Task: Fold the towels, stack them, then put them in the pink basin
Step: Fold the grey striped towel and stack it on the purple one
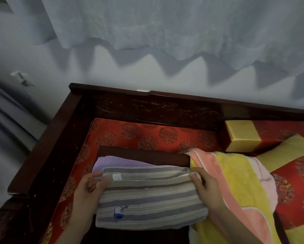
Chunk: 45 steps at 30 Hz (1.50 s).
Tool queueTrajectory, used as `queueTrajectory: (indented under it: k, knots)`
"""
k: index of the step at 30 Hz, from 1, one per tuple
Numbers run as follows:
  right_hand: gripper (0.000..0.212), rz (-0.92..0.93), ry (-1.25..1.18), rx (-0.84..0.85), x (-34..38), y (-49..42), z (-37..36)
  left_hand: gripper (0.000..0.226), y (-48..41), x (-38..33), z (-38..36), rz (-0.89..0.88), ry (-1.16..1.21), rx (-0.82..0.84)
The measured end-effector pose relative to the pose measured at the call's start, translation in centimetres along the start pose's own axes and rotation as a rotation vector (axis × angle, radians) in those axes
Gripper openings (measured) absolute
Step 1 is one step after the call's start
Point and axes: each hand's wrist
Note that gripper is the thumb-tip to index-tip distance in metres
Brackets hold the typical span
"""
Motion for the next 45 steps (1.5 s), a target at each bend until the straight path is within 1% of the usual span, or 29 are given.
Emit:
queueTrajectory:
  k: [1, 3, 5, 7, 10, 11, 13, 15, 16, 17, 18, 19, 20, 21, 23, 24, 26, 28, 29, 31, 32, 34, 36, 37, 39, 41, 43, 45]
  knots:
    - [0.012, 0.004, -0.059, -0.055, 0.5, 0.1, 0.5, 0.022, 0.2, -0.9, 0.5, -0.021, 0.005, 0.083]
    - [0.010, 0.007, -0.123, -0.131, 1.1, -0.5, 1.0, 0.020, -0.2, -1.9, 1.3, -0.065, -0.021, 0.153]
    - [0.008, 0.010, -0.121, -0.173, 1.2, -1.7, 0.7, 0.014, -1.5, -2.3, 1.0, -0.101, -0.088, 0.141]
    - [0.007, -0.025, -0.100, -0.178, 0.7, -3.0, -0.1, 0.012, -3.4, -2.0, -0.1, -0.110, -0.151, 0.116]
    - [0.007, -0.089, -0.007, -0.112, -1.0, -4.5, -1.7, 0.011, -6.0, -0.2, -1.9, -0.146, -0.292, 0.071]
    - [0.011, -0.110, 0.022, -0.075, -1.6, -4.9, -2.1, 0.012, -6.7, 0.6, -2.3, -0.158, -0.343, 0.062]
    - [0.029, -0.117, 0.100, 0.022, -2.6, -5.4, -2.5, 0.021, -7.8, 1.7, -2.6, -0.142, -0.436, 0.016]
    - [0.044, -0.097, 0.200, 0.138, -3.3, -5.8, -2.4, 0.039, -8.3, 2.1, -2.6, -0.123, -0.483, -0.018]
    - [0.050, -0.090, 0.238, 0.193, -3.5, -5.9, -2.3, 0.046, -8.2, 1.8, -2.5, -0.104, -0.490, 0.005]
    - [0.057, -0.077, 0.265, 0.242, -3.8, -6.0, -2.1, 0.049, -8.0, 1.5, -2.4, -0.068, -0.476, 0.055]
    - [0.065, -0.063, 0.293, 0.284, -3.9, -6.1, -2.0, 0.045, -7.9, 1.2, -2.2, -0.026, -0.472, 0.125]
    - [0.069, -0.042, 0.322, 0.318, -4.1, -6.3, -1.9, 0.037, -7.7, 0.9, -1.9, 0.015, -0.472, 0.202]
    - [0.069, -0.021, 0.351, 0.340, -4.0, -6.5, -1.8, 0.031, -7.7, 0.6, -1.3, 0.061, -0.465, 0.277]
    - [0.067, -0.002, 0.376, 0.354, -4.0, -6.8, -1.7, 0.031, -7.8, 0.5, -0.8, 0.117, -0.436, 0.341]
    - [0.062, 0.016, 0.433, 0.399, -3.6, -7.6, -1.4, 0.043, -7.7, 0.0, 0.0, 0.257, -0.315, 0.444]
    - [0.057, 0.013, 0.457, 0.423, -3.4, -7.9, -1.3, 0.051, -7.5, -0.1, 0.4, 0.298, -0.256, 0.490]
    - [0.043, 0.015, 0.480, 0.447, -3.0, -8.5, -1.0, 0.064, -6.9, 0.0, 0.9, 0.280, -0.190, 0.561]
    - [0.034, 0.003, 0.434, 0.435, -2.4, -8.3, -0.8, 0.067, -5.9, 0.6, 1.4, 0.214, -0.107, 0.624]
    - [0.032, -0.020, 0.361, 0.415, -2.3, -8.1, -0.7, 0.065, -5.2, 0.8, 1.5, 0.185, -0.074, 0.664]
    - [0.028, -0.119, 0.115, 0.374, -2.2, -7.2, -0.6, 0.054, -3.7, 1.3, 1.5, 0.118, -0.088, 0.702]
    - [0.026, -0.166, -0.012, 0.364, -2.1, -6.8, -0.3, 0.045, -3.0, 1.5, 1.4, 0.065, -0.128, 0.677]
    - [0.020, -0.223, -0.201, 0.369, -1.5, -5.9, 0.7, 0.026, -2.0, 1.6, 1.4, -0.088, -0.241, 0.553]
    - [0.017, -0.232, -0.329, 0.388, -0.7, -5.0, 1.8, 0.015, -1.4, 1.3, 1.8, -0.248, -0.391, 0.426]
    - [0.014, -0.238, -0.386, 0.402, -0.1, -4.5, 2.2, 0.013, -1.3, 1.1, 2.2, -0.293, -0.445, 0.376]
    - [0.016, -0.286, -0.470, 0.431, 0.5, -3.9, 2.5, 0.012, -1.8, -0.2, 3.1, -0.295, -0.429, 0.329]
    - [0.020, -0.341, -0.460, 0.467, 0.9, -3.4, 1.8, 0.009, -3.2, -0.9, 4.2, -0.257, -0.411, 0.341]
    - [0.017, -0.386, -0.393, 0.463, 1.3, -3.1, 0.1, 0.006, -5.3, -0.7, 5.0, -0.210, -0.490, 0.351]
    - [0.021, -0.457, -0.332, 0.433, 1.5, -2.9, -2.1, 0.007, -7.2, 0.5, 5.4, -0.144, -0.615, 0.357]
Point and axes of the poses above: each hand's wrist, its own y-axis away from the middle knuckle, its own z-axis out of the back of the hand, x = y × z, and after that the axes turned 4 degrees about -y, right-handed
